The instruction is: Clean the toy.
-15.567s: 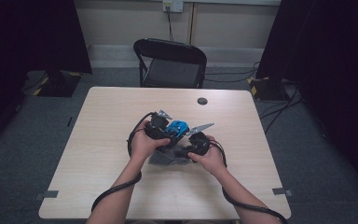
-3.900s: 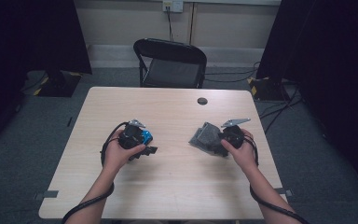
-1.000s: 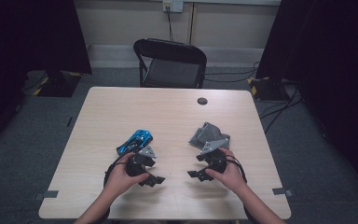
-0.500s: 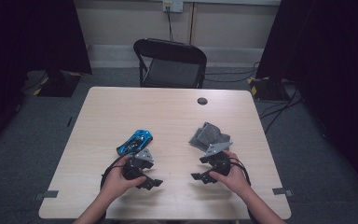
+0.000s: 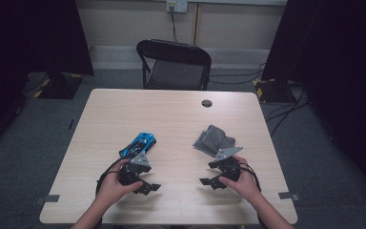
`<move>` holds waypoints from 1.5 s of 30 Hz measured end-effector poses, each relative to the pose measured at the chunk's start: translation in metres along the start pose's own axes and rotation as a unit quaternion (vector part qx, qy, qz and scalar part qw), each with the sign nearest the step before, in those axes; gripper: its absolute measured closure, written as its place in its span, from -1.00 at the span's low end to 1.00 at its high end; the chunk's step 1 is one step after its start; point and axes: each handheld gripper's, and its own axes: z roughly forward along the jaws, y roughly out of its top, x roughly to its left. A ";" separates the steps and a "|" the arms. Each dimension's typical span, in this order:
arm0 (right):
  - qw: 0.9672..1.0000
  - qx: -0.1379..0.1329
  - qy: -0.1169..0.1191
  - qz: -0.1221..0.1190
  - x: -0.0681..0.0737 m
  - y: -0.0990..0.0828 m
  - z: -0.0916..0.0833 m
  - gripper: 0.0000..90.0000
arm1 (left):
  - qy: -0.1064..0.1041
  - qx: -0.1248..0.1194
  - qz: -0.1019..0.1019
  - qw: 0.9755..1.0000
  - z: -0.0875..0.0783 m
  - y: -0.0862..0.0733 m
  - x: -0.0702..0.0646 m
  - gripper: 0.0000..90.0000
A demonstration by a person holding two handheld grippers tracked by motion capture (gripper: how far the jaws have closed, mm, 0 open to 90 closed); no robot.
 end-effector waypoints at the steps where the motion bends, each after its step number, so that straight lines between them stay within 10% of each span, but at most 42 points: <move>1: 1.000 0.000 -0.001 -0.001 0.000 -0.002 0.000 -0.53 | 0.001 0.000 -0.001 1.000 0.000 -0.001 0.000 -0.61; 23: 0.999 -0.011 -0.017 -0.048 0.006 -0.026 -0.001 -0.57 | 0.017 0.023 0.079 0.996 0.008 -0.018 -0.014 -0.65; 34: 0.997 -0.028 -0.026 -0.066 0.010 -0.032 0.001 -0.63 | -0.010 -0.031 0.103 0.994 0.014 -0.032 -0.014 -0.96; 45: 0.997 -0.023 -0.031 -0.072 0.014 -0.032 0.002 -0.68 | -0.013 -0.031 0.107 0.994 0.015 -0.031 -0.014 -1.00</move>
